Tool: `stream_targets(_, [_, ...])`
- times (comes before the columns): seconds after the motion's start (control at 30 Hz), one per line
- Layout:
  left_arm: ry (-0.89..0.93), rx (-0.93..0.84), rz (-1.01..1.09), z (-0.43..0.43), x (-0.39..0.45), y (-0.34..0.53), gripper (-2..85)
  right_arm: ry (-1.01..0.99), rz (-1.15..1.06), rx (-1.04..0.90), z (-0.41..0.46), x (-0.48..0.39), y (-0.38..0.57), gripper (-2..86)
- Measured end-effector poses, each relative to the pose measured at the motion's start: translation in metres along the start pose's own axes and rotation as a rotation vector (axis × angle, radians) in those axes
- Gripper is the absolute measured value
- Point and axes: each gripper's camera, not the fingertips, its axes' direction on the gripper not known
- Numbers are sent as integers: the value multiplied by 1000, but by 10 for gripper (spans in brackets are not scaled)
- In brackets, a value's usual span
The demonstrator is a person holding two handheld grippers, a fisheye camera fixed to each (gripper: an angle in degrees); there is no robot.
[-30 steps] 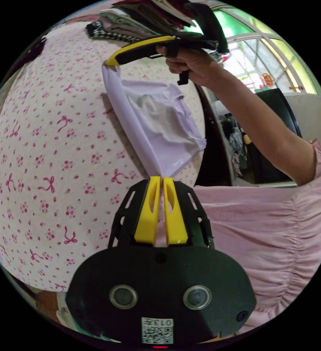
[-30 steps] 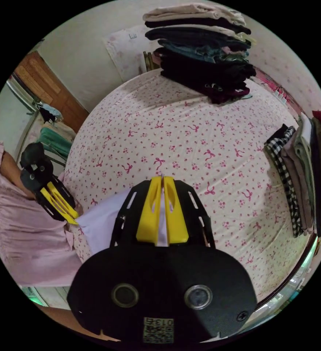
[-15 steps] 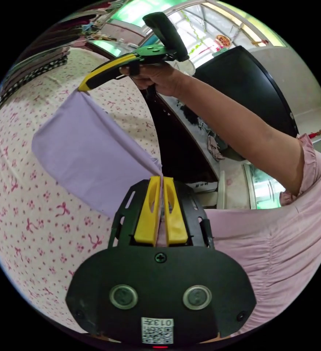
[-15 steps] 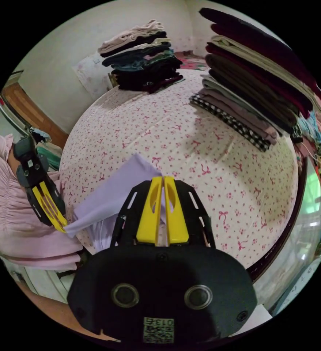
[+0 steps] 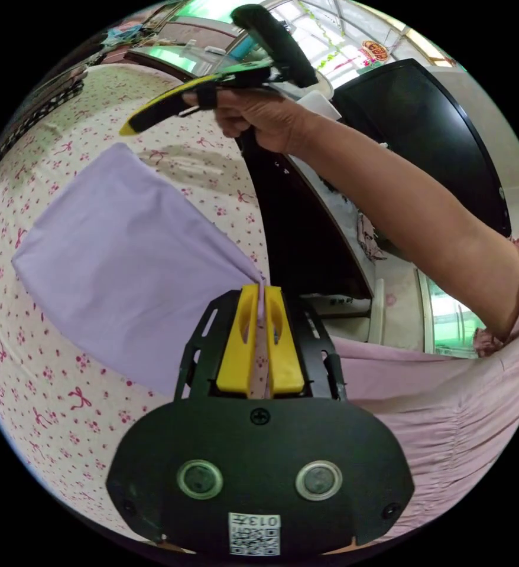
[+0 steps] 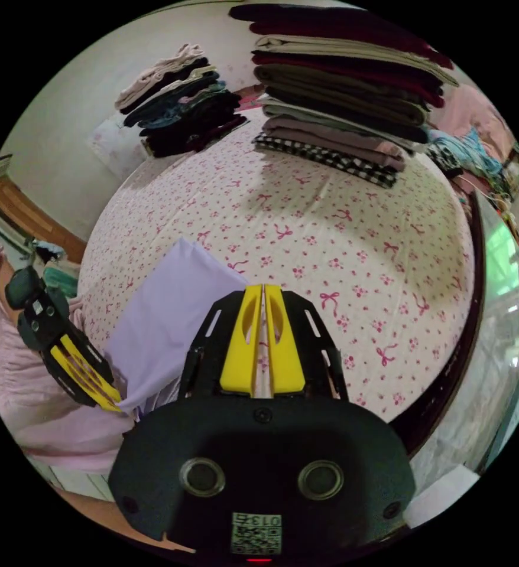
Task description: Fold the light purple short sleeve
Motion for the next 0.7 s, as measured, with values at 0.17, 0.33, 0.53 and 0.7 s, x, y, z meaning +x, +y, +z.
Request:
stream_targets(0.17, [69, -5, 24, 11, -5, 13, 84, 73, 205, 123, -60, 5, 66, 15])
stream_targets(0.33, [-43, 75, -49, -12, -27, 40, 85, 50, 325, 192, -105, -35, 164, 18])
stream_targets(0.53, [-136, 188, -219, -30, -79, 66, 85, 75, 524, 267, -122, -117, 262, 22])
stream_targets(0.7, [-150, 91, -158, -1, -88, 52, 72, 178, 509, 134, -103, -152, 278, 22])
